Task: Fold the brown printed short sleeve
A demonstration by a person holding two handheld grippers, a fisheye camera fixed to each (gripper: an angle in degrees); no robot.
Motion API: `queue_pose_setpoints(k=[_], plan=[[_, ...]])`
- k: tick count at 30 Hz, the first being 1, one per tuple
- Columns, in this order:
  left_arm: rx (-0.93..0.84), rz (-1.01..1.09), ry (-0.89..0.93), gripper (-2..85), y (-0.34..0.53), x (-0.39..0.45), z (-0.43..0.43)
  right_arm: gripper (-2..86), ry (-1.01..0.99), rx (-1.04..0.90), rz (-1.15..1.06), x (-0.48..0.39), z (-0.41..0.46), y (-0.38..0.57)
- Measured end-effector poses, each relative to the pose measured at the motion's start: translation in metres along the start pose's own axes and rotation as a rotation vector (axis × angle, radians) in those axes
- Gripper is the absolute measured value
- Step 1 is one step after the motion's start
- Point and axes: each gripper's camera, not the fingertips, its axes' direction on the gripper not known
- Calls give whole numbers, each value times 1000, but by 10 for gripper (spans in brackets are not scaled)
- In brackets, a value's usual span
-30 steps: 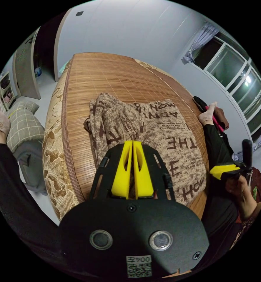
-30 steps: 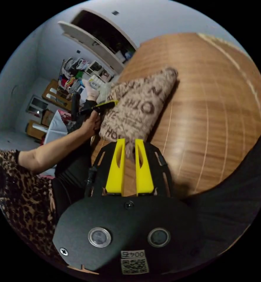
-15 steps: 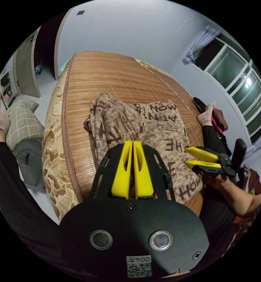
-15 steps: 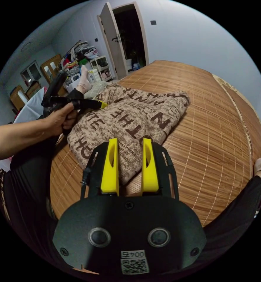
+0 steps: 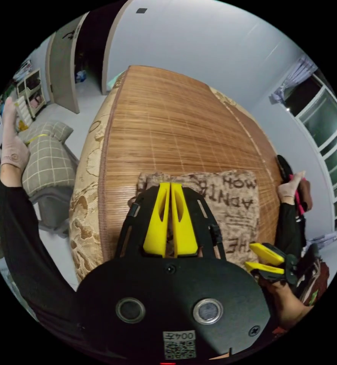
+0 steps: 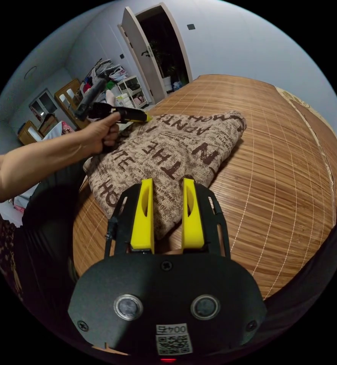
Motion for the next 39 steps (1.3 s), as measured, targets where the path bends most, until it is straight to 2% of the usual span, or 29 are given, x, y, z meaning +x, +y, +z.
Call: queue_pose_setpoints(k=[4,10,13,17,21,25,30,39], plan=[[24,16,23,0,4,-20,7,119,-2,-11,0,1,-5,-4],[28,52,-50,2,-3,-31,-1,117,-24,-11,20,10,-19,-12],[15,29,2,7,-11,-55,-9,124,-79,17,42,20,-35,-13],[3,-52,230,27,-22,-103,-40,138,-290,114,184,56,-75,-6],[54,-9,438,75,-1,-119,-102,150,-406,151,427,95,-105,18],[20,-4,643,123,43,-132,-140,158,-503,101,563,114,-113,31],[-134,-201,927,168,115,-167,-138,159,-492,-39,550,101,-121,27],[-330,-299,972,248,143,-193,-108,87,-649,-42,600,90,-153,28]])
